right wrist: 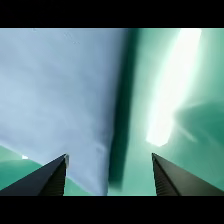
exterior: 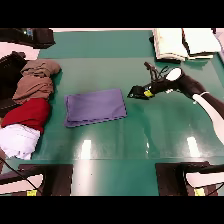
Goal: Fold the shirts.
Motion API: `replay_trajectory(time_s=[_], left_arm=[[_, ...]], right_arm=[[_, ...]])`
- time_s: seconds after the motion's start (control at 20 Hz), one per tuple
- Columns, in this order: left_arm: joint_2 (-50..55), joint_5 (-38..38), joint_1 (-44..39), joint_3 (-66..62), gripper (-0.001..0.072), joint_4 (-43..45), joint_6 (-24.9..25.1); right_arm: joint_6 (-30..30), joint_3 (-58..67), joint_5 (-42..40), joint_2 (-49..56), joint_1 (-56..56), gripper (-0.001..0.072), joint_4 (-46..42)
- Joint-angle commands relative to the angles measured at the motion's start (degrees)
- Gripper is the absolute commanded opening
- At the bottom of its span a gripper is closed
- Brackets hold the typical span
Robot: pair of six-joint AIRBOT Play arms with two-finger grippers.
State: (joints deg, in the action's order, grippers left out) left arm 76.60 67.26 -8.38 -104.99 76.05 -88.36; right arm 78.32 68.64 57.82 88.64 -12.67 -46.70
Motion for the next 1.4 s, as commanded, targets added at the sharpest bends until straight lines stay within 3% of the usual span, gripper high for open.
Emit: replay_trajectory(time_s=[0.0, 0.2, 0.3, 0.35, 0.45, 0.5, 0.7, 0.95, 1.35], left_arm=[[0.3, 0.1, -1.6, 0.0, 0.0024, -0.2, 0.4], [0.4, 0.9, -1.6, 0.0, 0.0024, -0.4, 0.3], [0.4, 1.0, -1.6, 0.0, 0.0024, -1.8, 0.3], [0.4, 1.1, -1.6, 0.0, 0.0024, -2.9, 0.3], [0.5, 1.2, -1.8, 0.0, 0.0024, -5.2, 0.4], [0.5, 1.1, -2.4, 0.0, 0.0023, -4.9, 0.4], [1.4, 1.2, -8.3, 0.0, 0.0023, -4.0, 1.8], [1.9, 1.2, -13.1, 0.0, 0.0023, -4.0, 1.9], [1.9, 0.9, -13.3, 0.0, 0.0023, -4.0, -0.2]], right_arm=[[-0.4, 1.1, 0.4, 7.4, -0.6, 0.0578, 6.9], [-0.4, 10.3, 0.3, 17.0, -6.9, 0.0573, 11.8], [-0.5, 14.7, 0.3, 20.6, -9.4, 0.0366, 13.2], [-0.8, 16.7, 0.3, 21.8, -10.6, 0.0323, 13.1], [-1.6, 19.0, 0.2, 22.2, -11.5, 0.0084, 11.9], [-1.8, 19.8, 0.2, 21.4, -11.3, 0.0039, 10.1], [-1.8, 19.9, 4.0, 13.9, -5.2, 0.0017, -0.4], [-0.9, 18.7, 8.8, 0.3, 10.1, 0.0017, -15.9], [-0.7, 2.2, 2.2, -18.1, 52.2, 0.0016, -16.9]])
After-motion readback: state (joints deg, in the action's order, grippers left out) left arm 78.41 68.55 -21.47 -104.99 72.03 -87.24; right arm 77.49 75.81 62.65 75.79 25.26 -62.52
